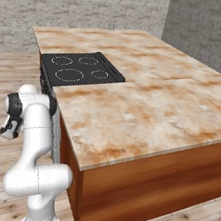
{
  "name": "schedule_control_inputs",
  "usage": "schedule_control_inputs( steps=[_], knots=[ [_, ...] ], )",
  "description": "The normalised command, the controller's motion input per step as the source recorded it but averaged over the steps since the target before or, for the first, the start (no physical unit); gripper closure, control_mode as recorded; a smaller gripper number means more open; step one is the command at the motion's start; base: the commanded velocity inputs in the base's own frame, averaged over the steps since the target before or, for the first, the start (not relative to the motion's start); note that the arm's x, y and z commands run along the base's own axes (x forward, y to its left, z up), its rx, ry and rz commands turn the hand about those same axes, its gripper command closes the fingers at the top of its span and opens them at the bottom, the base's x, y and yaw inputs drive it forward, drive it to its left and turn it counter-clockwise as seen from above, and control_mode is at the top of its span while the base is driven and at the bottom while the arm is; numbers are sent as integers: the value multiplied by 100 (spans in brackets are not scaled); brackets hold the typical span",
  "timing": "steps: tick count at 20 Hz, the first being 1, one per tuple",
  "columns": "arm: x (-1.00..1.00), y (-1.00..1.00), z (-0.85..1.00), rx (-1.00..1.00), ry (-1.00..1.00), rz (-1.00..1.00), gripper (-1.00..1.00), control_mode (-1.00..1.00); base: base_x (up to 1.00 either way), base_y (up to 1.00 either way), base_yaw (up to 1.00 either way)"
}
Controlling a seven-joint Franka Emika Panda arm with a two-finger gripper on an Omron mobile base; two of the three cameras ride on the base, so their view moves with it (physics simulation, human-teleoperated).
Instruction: Take a straw from the drawer in front and place it inside the glass cup on the dining counter.
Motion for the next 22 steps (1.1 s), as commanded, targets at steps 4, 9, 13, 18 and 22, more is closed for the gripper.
schedule_control_inputs(
  steps=[4,9,13,18,22],
  knots=[
    [17,0,-3,0,0,0,-100,-100,0,0,0],
    [25,0,-14,-1,0,0,-100,-100,0,0,0],
    [25,0,-19,-1,0,0,-100,-100,0,0,0],
    [26,0,-16,0,0,0,-100,-100,0,0,0],
    [28,0,-18,-1,0,-1,-100,-100,0,0,0]
  ],
)
